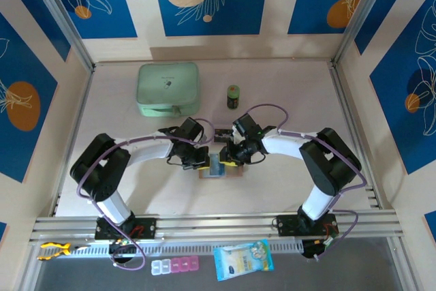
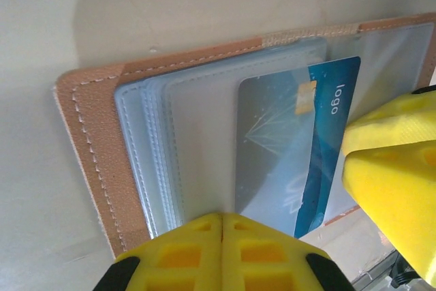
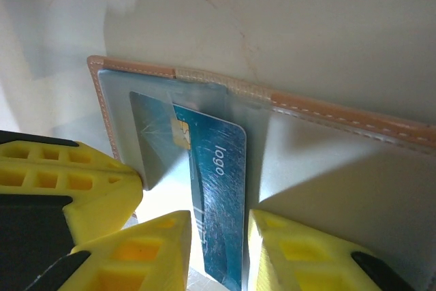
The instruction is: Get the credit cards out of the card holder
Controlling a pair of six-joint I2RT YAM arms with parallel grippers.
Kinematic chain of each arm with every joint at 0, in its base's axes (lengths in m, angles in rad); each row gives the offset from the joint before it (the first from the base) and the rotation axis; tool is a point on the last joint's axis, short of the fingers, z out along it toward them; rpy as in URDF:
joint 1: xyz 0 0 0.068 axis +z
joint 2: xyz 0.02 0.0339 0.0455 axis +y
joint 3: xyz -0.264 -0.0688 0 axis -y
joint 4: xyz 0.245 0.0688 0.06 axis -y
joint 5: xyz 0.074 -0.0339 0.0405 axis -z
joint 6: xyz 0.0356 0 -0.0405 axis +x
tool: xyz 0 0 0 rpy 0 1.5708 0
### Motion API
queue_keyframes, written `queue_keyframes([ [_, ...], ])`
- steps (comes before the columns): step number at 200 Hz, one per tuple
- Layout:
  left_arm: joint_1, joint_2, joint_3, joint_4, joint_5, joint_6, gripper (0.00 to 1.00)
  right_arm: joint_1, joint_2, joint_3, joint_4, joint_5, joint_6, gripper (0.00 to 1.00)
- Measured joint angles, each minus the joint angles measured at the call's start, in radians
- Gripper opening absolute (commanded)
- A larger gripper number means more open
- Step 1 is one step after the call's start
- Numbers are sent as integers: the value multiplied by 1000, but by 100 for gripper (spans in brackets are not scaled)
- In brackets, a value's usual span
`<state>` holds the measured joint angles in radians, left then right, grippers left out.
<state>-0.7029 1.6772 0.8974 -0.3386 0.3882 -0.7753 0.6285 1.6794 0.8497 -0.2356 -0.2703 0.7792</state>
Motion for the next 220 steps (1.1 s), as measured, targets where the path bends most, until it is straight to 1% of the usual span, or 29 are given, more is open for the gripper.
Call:
queue_keyframes([
  [59,0,13,15,-7,0,0,2,-1,23,0,19,-26,4,27],
  [164,0,16,20,-14,0,1,1,-8,25,-18,67,-60,23,12],
  [220,0,17,22,-18,0,1,1,-24,-2,-41,87,-71,22,11],
])
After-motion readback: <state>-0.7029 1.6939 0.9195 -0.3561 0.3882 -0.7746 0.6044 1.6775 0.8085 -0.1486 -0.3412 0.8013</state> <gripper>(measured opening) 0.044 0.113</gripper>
